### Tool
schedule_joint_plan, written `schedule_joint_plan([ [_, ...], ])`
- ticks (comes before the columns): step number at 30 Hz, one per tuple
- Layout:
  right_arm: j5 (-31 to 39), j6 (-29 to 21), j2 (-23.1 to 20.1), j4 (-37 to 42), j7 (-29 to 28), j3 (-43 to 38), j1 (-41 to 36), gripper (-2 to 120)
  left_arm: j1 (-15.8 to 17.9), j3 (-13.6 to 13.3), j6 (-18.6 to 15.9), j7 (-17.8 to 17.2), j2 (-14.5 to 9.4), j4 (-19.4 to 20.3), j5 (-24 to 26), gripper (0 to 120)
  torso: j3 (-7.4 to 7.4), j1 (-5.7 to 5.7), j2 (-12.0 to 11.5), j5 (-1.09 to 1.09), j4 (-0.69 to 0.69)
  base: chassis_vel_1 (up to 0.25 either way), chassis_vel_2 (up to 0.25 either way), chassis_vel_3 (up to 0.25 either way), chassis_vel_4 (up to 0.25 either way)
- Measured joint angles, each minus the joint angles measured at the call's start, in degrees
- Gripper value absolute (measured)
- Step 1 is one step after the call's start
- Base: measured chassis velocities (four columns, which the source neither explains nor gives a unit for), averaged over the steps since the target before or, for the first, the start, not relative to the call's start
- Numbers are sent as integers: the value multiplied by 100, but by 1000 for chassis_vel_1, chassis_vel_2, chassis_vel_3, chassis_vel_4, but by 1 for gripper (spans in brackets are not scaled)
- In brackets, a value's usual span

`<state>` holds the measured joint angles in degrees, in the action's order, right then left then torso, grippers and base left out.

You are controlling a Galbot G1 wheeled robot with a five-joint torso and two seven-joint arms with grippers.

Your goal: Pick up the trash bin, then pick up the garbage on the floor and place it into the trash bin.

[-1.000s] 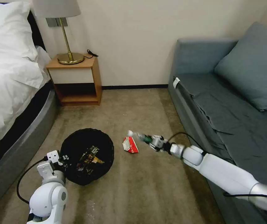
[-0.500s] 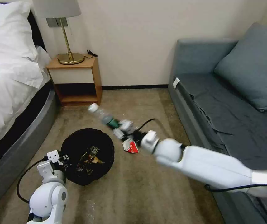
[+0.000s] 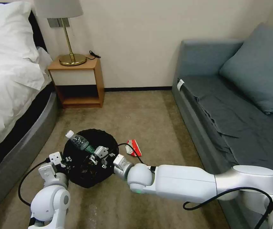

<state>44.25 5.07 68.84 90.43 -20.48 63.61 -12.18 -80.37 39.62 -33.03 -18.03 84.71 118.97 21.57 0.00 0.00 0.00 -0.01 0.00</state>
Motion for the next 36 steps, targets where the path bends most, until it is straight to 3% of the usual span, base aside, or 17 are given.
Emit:
schedule_joint_plan([
  [1, 0, 0, 0, 0, 0, 0, 0, 36, 0, 0, 0, 0, 0, 0, 0, 3, 0, 0, 0, 0, 0, 0, 0, 0, 0],
  [6, -42, -60, -83, 38, -147, -18, -54, 61, 6, -14, -6, -2, 8, 7, 2, 3, 0, 0, 0, 1, 0, 0, 0, 0, 0],
  [12, -74, -63, -95, 72, -169, -81, -52, 78, 5, -8, -7, -2, 12, 21, 2, 3, 0, 0, 0, 1, 0, 0, 0, 0, 0],
  [16, -114, -84, -130, 94, -172, -98, -49, 96, -1, -5, -10, -1, 14, 39, 3, 3, 0, 0, 0, 1, 0, 0, 0, 0, 0],
  [22, -201, -83, -293, 251, -241, -465, -49, 100, -31, 27, -11, -1, 12, 39, 12, 3, 0, 0, 0, 2, 1, 0, 0, 0, 0],
  [28, -225, -121, -883, 667, -313, -1477, -46, 100, -30, 42, -9, 0, -19, 18, 39, 3, 0, 0, 0, 2, 0, 0, 0, 0, 0],
  [33, -197, -216, -1356, 1277, -524, -2517, -507, 100, -33, 39, -9, 0, -54, 4, 45, 3, 0, 0, 0, 3, 0, 0, 0, 0, 0],
  [36, -227, -244, -1781, 1825, -730, -3497, -1232, 100, -48, 72, 1, 2, -83, -16, 61, 3, 0, 0, 0, 3, 0, 0, 0, 0, 0],
])
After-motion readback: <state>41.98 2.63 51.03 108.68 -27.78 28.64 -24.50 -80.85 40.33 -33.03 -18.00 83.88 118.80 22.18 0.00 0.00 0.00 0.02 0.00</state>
